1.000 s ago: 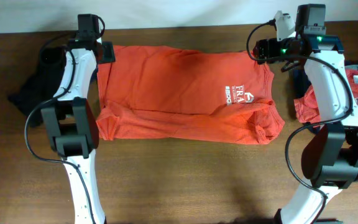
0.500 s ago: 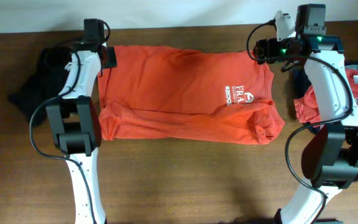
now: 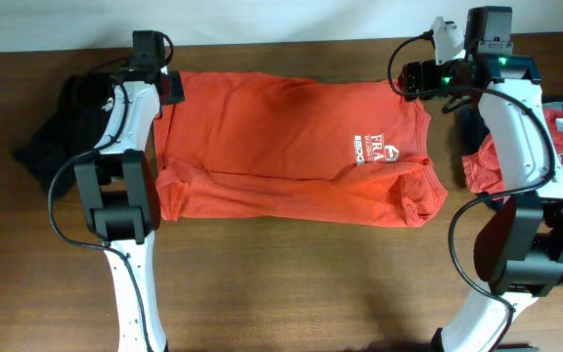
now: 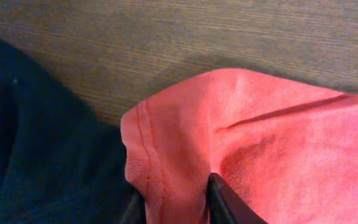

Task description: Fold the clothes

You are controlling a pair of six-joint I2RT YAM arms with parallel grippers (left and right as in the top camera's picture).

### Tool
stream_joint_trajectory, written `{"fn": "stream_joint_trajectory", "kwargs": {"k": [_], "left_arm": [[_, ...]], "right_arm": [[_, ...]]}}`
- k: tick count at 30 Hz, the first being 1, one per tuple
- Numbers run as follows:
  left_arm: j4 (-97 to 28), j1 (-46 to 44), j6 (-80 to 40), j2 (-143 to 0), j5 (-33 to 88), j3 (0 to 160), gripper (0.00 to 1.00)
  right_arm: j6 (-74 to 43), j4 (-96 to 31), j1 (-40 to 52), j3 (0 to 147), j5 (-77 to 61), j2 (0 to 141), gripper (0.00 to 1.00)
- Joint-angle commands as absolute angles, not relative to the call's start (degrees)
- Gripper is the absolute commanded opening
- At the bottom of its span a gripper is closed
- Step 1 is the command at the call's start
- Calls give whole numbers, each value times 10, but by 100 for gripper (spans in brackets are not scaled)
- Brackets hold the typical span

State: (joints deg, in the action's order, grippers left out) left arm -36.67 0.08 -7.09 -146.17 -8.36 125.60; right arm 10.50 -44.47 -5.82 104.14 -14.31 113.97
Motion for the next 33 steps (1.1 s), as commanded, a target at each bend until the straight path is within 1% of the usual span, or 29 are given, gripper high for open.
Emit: {"fn": "stream_joint_trajectory", "kwargs": {"k": [1, 6, 11, 16, 17, 19, 22, 23, 25, 33], "left_arm": [[-365, 1, -73, -1467, -84, 1287, 33], [-364, -3, -73, -1467, -84, 1317, 30], [-362, -5, -72, -1467, -83, 1326, 15], [-367, -4, -72, -1467, -104, 1326, 14], [-367, -3, -72, -1467, -110, 1326, 18], [-369, 1, -72, -1467, -114, 1326, 33], [-388, 9, -73, -1467, -113, 1326, 45], [-400, 13, -73, -1468, -111, 1326, 48], [-411, 16, -73, -1472, -106, 1326, 49], [-409, 18, -73, -1482, -74, 1326, 48]], "right_arm": [[107, -442, -55, 1051, -148, 1138, 94], [107, -442, -55, 1051, -148, 1138, 94], [107, -442, -55, 1051, -148, 1139, 94], [107, -446, -55, 1051, -148, 1138, 94], [107, -447, -55, 1051, -148, 1139, 94], [107, -447, -55, 1051, -148, 1138, 94], [107, -447, -55, 1051, -148, 1139, 94], [107, -447, -55, 1051, -148, 1138, 94], [107, -447, -55, 1051, -148, 1139, 94], [107, -447, -55, 1051, -148, 1139, 94]]}}
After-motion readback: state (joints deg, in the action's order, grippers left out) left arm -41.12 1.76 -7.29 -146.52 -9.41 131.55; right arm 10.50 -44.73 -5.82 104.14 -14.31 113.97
